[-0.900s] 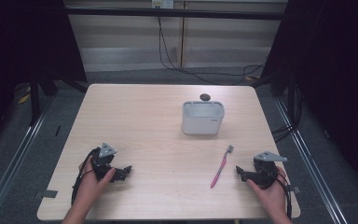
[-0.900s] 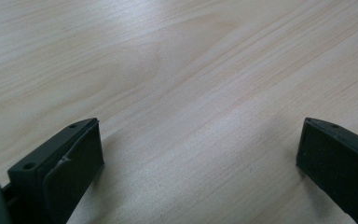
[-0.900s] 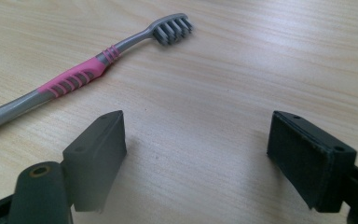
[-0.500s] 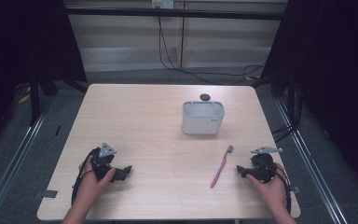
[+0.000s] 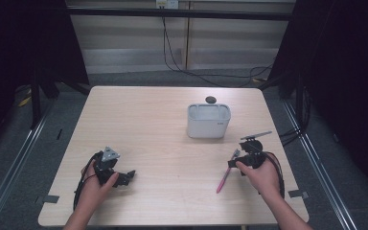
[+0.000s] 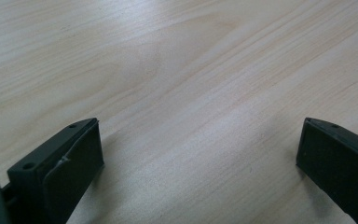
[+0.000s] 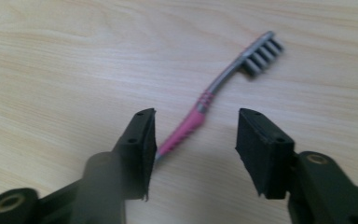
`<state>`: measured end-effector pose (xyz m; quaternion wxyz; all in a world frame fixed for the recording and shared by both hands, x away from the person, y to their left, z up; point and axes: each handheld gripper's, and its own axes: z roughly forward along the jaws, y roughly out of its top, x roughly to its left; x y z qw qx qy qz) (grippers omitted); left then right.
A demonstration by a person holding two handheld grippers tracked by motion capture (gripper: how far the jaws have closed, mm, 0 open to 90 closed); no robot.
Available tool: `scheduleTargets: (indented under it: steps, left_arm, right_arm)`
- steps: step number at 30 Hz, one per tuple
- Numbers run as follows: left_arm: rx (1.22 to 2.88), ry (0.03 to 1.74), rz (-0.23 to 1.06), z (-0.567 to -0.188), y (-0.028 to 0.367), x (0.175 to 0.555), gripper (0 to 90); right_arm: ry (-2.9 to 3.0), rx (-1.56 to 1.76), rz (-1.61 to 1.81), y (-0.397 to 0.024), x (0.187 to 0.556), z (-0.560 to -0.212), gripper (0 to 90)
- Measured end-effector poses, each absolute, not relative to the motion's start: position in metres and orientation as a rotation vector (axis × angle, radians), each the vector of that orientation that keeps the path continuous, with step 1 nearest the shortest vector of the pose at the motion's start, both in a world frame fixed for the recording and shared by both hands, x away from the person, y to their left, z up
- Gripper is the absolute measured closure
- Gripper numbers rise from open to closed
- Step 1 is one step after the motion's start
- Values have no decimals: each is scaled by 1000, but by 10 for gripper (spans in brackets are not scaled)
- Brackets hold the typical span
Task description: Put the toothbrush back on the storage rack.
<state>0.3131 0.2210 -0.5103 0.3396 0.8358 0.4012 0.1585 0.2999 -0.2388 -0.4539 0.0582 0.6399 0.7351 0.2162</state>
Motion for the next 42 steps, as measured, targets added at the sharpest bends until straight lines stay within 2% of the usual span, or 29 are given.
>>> scheduleTargets:
  steps: [11,22,28,31,42]
  left_arm:
    - [2179,1042,409,-510,221,313,0]
    - [2179,1042,409,-510,221,313,0]
    - [2178,1040,409,-510,221,313,0]
    - [2178,1040,408,-510,221,313,0]
    - [2178,1040,408,-510,221,313,0]
  right_arm:
    - [2193,2129,544,-231,314,-461,622]
    - [2221,2140,487,-224,316,-470,642]
    - [2236,2069,424,-218,316,-470,728]
    - [2234,2072,403,-219,317,-470,812]
    - [2252,2065,424,-222,319,-470,817]
